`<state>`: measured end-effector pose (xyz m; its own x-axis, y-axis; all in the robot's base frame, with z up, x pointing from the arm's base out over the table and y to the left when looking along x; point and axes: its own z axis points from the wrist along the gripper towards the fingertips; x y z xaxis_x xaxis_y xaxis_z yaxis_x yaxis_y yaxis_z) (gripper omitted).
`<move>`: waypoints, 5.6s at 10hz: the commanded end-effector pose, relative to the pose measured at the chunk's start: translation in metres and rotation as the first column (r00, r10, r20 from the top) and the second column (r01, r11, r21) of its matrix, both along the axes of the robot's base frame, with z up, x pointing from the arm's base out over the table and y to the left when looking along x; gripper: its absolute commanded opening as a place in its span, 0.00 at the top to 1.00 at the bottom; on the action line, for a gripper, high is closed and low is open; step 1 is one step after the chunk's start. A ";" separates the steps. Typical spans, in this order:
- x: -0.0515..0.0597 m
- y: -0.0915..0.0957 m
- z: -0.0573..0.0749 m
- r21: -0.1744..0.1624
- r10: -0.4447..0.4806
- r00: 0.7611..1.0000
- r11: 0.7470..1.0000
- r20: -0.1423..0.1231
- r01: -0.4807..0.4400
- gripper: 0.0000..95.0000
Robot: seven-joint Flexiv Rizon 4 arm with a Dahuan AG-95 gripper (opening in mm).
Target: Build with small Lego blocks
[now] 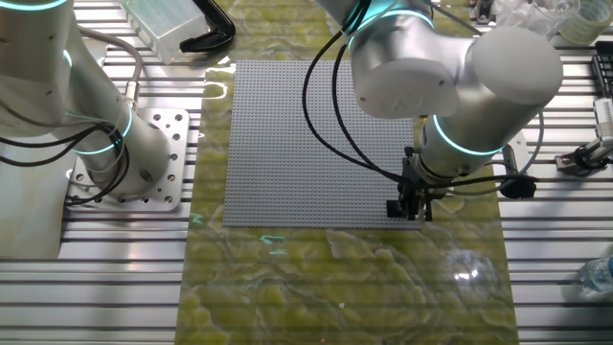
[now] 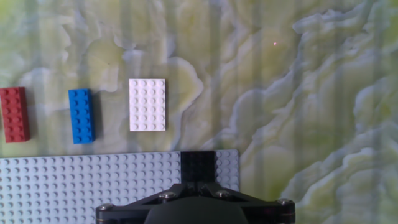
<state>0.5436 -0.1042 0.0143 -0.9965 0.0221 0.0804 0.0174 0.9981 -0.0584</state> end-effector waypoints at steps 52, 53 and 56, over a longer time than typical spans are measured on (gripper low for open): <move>0.009 0.007 -0.040 0.059 0.009 0.998 0.998 -0.062 -0.006 1.00; 0.006 0.007 -0.041 0.059 0.012 0.998 0.998 -0.061 -0.009 1.00; -0.001 0.007 -0.043 0.058 0.018 0.998 0.998 -0.063 -0.015 1.00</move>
